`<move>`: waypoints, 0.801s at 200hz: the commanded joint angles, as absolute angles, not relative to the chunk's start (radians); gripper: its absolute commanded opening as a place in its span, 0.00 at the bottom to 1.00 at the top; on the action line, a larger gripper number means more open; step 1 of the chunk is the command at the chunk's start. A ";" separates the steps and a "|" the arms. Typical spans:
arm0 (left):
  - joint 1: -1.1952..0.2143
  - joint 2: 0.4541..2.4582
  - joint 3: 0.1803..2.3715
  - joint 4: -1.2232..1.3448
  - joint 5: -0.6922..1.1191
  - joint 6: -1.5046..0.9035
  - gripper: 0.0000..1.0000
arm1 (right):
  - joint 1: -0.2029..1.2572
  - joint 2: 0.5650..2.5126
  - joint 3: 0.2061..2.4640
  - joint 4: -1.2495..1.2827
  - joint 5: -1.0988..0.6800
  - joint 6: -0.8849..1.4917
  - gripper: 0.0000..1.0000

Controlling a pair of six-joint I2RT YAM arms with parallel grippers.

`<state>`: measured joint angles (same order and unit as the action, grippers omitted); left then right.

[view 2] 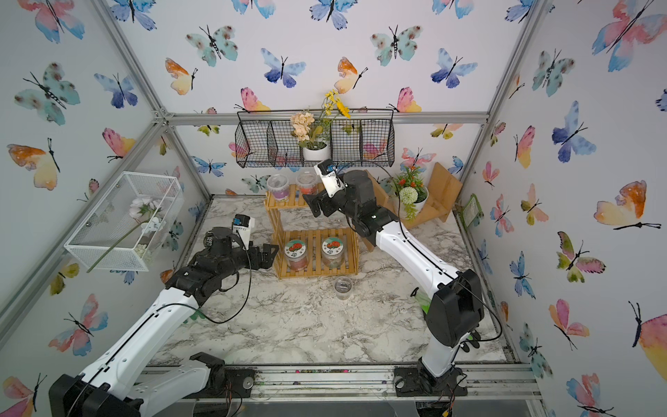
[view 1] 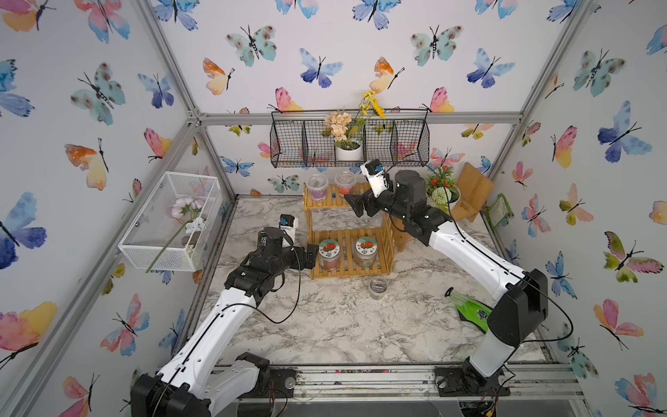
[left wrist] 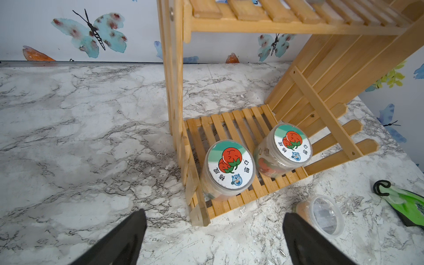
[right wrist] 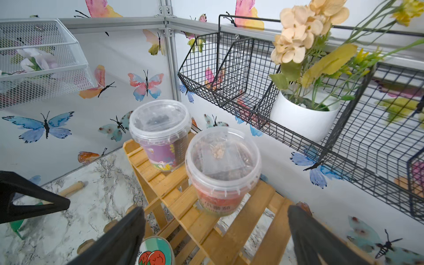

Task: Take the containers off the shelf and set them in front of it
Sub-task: 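Pick up a container from the shelf.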

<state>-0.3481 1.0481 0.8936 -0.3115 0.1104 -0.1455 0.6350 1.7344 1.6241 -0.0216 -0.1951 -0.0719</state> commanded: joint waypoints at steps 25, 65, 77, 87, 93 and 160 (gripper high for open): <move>-0.344 1.017 0.879 -0.305 0.129 -0.134 0.99 | 0.634 1.785 1.693 -0.025 -0.234 -0.076 0.99; -0.344 1.017 0.874 -0.302 0.126 -0.135 0.99 | 0.634 1.826 1.726 -0.017 -0.232 -0.075 0.99; -0.343 1.018 0.876 -0.301 0.127 -0.135 0.98 | 0.634 1.834 1.732 -0.009 -0.233 -0.075 0.99; -0.344 1.020 0.876 -0.299 0.128 -0.135 0.99 | 0.634 1.843 1.745 -0.009 -0.233 -0.075 0.99; -0.344 1.020 0.877 -0.299 0.127 -0.134 0.99 | 0.634 1.849 1.753 -0.010 -0.234 -0.075 0.99; -0.344 1.032 0.880 -0.296 0.126 -0.129 0.99 | 0.634 1.918 1.830 -0.012 -0.231 -0.072 1.00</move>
